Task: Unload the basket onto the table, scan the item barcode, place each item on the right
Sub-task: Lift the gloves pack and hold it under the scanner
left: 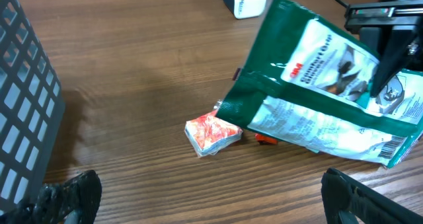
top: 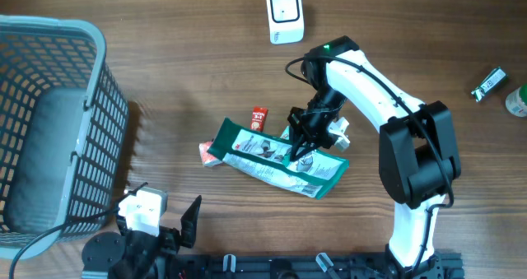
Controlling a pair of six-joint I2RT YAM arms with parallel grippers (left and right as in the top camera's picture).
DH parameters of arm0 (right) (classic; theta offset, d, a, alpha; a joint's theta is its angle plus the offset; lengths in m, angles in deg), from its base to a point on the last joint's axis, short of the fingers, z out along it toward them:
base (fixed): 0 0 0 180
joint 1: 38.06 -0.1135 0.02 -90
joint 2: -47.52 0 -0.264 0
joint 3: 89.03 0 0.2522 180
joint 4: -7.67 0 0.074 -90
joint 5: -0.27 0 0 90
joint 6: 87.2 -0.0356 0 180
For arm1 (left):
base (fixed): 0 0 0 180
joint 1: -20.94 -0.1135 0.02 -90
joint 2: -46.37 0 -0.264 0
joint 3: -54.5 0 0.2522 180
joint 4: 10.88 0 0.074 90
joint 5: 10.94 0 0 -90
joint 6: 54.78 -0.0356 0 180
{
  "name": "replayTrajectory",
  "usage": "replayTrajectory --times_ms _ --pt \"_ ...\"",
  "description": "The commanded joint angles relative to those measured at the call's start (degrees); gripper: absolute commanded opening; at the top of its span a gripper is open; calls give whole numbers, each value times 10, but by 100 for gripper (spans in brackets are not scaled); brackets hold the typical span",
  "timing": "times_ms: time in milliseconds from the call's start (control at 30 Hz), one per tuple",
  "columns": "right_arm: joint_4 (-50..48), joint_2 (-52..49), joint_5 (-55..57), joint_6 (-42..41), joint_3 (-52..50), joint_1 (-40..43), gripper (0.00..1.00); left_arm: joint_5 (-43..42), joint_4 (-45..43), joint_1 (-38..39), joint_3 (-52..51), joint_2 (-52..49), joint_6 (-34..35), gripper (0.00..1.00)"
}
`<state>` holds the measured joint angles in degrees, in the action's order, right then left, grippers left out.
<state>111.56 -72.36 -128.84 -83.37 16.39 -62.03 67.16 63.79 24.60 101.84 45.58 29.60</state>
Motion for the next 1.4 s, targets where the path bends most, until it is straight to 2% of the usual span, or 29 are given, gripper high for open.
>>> replayTrajectory --times_ms 0,167,333,433,633,733,800,900,1100,1167,1367 --pt "22 19 32 124 12 0 4 -7 -1 0 0 3 5 100" --pt "22 86 -22 266 13 0 4 -7 -1 0 0 3 5 100" --pt "21 168 -35 358 13 0 4 -7 -1 0 0 3 5 100" --pt "21 212 -33 381 13 0 4 -7 -1 0 0 3 5 100" --pt "-9 290 -43 524 13 0 4 -7 -1 0 0 3 5 100" --pt "-45 303 -61 530 13 1 4 -7 -1 0 0 3 5 100" --pt "-70 303 -122 551 13 0 4 -7 -1 0 0 3 5 100" --pt "-130 303 -129 579 13 0 4 -7 -1 0 0 3 5 100" --pt "-306 302 41 574 13 8 4 -7 -1 0 0 3 5 100" --pt "-354 293 122 546 13 14 4 -7 -1 0 0 3 5 100" --pt "-516 198 68 545 13 45 4 -7 -1 0 0 3 5 100"
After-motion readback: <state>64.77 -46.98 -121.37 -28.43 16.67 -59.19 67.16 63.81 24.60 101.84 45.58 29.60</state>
